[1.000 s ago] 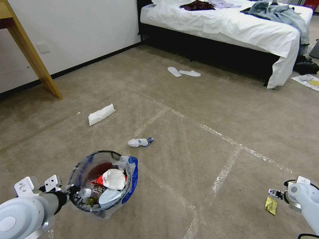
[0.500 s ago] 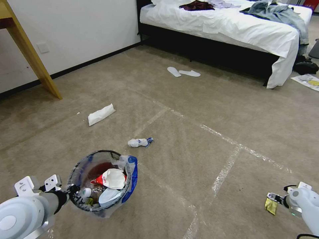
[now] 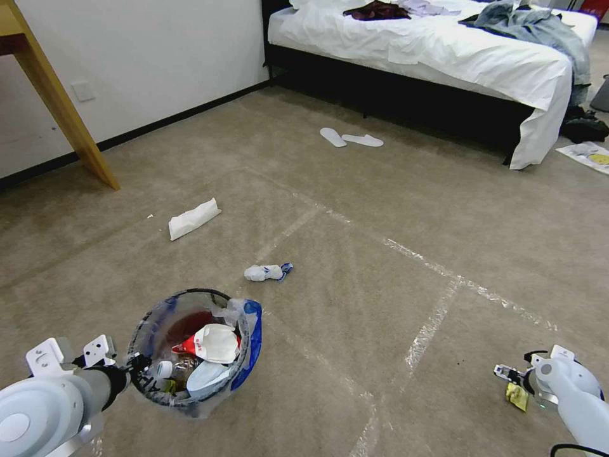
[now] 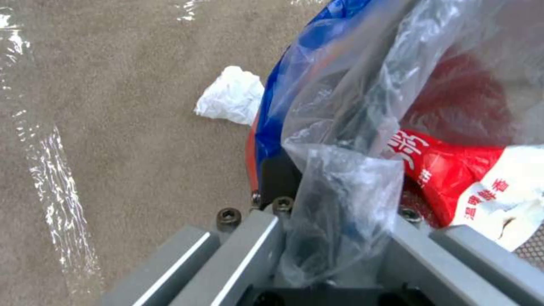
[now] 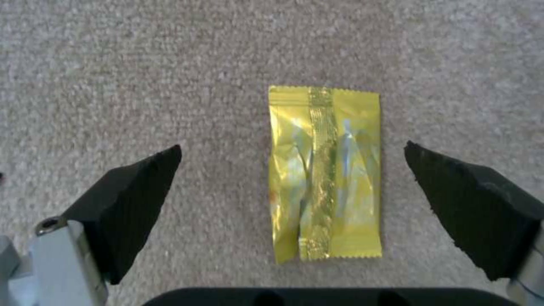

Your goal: Pick up the trash bin and place the garbage on the floor into it.

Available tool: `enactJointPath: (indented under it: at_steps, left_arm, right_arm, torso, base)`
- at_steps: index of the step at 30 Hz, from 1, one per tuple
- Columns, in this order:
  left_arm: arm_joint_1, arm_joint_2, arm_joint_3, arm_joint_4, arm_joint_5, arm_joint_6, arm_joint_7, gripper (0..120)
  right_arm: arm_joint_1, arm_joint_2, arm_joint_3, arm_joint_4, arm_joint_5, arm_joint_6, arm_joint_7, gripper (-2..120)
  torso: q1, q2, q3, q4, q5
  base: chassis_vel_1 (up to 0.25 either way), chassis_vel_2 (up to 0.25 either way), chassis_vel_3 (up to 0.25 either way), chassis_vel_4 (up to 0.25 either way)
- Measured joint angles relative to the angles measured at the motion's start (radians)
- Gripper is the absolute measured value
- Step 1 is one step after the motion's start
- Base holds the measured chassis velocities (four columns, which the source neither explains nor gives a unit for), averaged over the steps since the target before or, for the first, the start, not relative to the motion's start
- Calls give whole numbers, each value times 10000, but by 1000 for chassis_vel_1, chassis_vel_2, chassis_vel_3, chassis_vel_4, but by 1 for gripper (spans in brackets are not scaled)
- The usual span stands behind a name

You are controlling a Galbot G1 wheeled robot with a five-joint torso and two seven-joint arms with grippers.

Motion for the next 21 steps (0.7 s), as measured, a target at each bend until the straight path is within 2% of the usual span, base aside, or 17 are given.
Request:
enactJointPath:
  at_steps: [21]
  left_arm:
    - [-180, -92, 123, 286, 67, -8, 1, 0]
  right_arm:
    - [773, 66, -640, -845, -140, 148, -124, 100]
  torso:
    - [0, 0, 0, 2, 0]
  base:
    - [0, 0, 0, 0]
